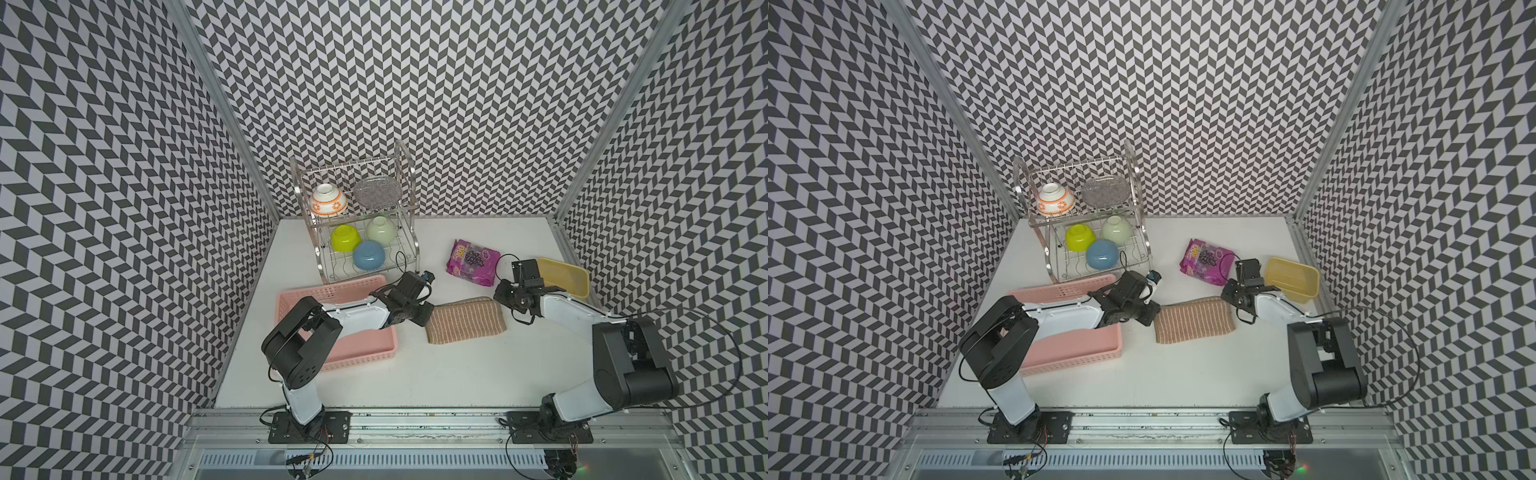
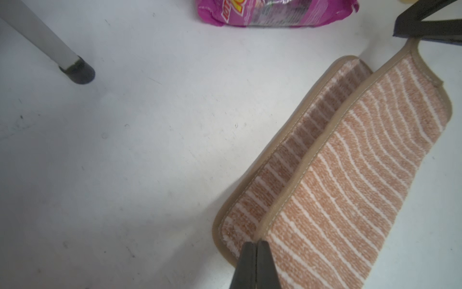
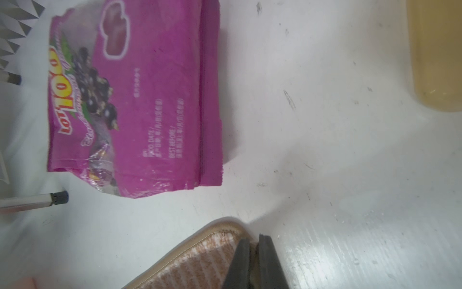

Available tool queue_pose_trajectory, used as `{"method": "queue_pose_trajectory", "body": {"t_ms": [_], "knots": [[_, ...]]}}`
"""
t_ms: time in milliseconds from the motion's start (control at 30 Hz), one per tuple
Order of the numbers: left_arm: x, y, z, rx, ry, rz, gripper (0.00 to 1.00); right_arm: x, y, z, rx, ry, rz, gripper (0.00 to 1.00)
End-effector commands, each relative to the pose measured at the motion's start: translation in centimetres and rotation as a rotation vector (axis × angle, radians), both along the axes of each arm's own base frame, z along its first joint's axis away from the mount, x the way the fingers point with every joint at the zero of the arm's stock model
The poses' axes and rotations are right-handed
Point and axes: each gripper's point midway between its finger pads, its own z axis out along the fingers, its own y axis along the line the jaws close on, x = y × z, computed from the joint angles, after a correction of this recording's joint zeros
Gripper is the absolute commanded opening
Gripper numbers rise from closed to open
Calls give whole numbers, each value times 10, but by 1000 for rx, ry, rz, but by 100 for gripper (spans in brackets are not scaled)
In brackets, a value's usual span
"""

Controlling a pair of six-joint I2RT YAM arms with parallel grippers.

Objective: Fold the square dishcloth
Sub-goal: Adjust the cleaning item at the center of the board.

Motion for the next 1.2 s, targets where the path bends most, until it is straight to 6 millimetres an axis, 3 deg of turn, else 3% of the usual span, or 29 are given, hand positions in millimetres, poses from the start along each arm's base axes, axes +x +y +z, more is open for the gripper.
{"method": "queue_pose_trajectory", "body": {"t_ms": [0, 333, 667, 1167], "knots": [[-5, 4, 8, -32, 7, 13, 0, 11, 0, 26, -7, -76, 9, 10], [-1, 12, 16, -42, -20, 73, 0, 26, 22, 45, -3, -146, 85, 8], [3, 17, 6, -16, -13, 117, 0, 42, 41, 37, -7, -151, 126, 6], [7, 27, -11, 38, -1, 168, 0, 60, 41, 23, -35, -149, 106, 5]]}}
